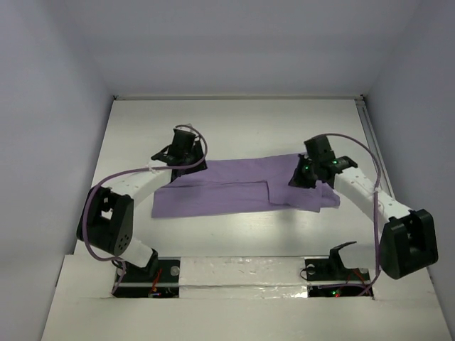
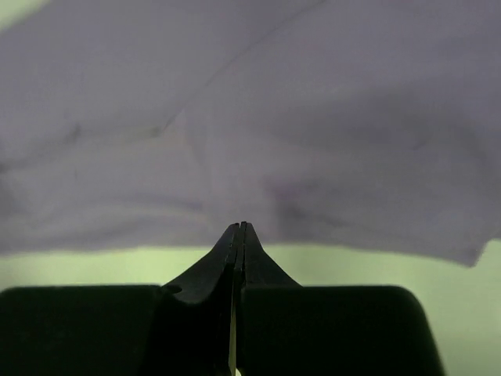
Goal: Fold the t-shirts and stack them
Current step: Fold the other side of the tshirt into a rectangle
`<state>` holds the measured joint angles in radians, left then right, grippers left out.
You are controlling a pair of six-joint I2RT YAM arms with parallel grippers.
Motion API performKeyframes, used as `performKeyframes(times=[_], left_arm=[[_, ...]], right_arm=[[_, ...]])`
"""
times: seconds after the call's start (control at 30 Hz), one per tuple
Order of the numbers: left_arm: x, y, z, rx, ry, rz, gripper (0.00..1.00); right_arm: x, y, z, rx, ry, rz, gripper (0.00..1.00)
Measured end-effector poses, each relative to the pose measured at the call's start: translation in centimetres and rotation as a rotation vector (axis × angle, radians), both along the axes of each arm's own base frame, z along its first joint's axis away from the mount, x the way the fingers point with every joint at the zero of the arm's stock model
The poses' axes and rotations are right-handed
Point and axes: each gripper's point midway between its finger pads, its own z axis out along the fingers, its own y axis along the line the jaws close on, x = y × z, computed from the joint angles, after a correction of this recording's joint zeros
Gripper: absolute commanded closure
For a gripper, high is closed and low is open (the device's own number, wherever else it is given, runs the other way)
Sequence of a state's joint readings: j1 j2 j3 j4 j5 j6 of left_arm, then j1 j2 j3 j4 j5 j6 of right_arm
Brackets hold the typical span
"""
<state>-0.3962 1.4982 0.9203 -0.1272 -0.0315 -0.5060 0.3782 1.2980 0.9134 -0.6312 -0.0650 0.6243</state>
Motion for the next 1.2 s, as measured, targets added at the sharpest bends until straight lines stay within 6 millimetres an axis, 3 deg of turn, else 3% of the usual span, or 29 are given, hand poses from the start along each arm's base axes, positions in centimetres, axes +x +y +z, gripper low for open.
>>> performKeyframes(times=[0.1,0.13,0.17,0.27,0.37,0.53,0.77,1.0,1.07,1.2], left_arm=[[-0.7,-3.3,0.8,-0.010,-0.020,-0.086,0.58],[-1.0,-4.6,1.0,-0.014,-0.025,-0.120,0.58],[-1.4,-5.7,1.1,-0.018,-0.028,-0.149,0.59],[-2.8,-8.3,0.6,-0.023,-0.018,-0.225,0.60],[-4.3,-10.0,-0.3,-0.018,0.006,-0.282,0.61],[-6.6,-11.7,-1.3,-0.014,0.029,-0.343,0.61],[-8.9,-12.0,-3.9,0.015,0.095,-0.374,0.61],[-9.1,-11.7,-5.4,0.038,0.129,-0.370,0.61],[-9.2,-11.7,-5.7,0.042,0.137,-0.370,0.61],[-9.2,-11.8,-5.8,0.042,0.135,-0.372,0.61]], right_arm=[[2.8,-4.6,-0.6,0.000,-0.036,-0.160,0.98],[3.5,-6.0,-0.9,-0.002,-0.042,-0.204,0.92],[4.4,-7.5,-1.4,-0.007,-0.044,-0.254,0.77],[6.6,-10.9,-3.0,-0.014,-0.039,-0.346,0.59],[8.0,-13.1,-4.8,-0.028,-0.017,-0.393,0.59],[10.7,-14.6,-5.8,-0.034,-0.026,-0.418,0.62],[13.0,-16.4,-6.0,-0.055,-0.061,-0.444,0.67],[13.1,-16.8,-6.8,-0.067,-0.052,-0.439,0.73],[13.1,-16.8,-6.8,-0.073,-0.053,-0.433,0.89],[13.1,-16.9,-6.8,-0.076,-0.054,-0.428,0.90]])
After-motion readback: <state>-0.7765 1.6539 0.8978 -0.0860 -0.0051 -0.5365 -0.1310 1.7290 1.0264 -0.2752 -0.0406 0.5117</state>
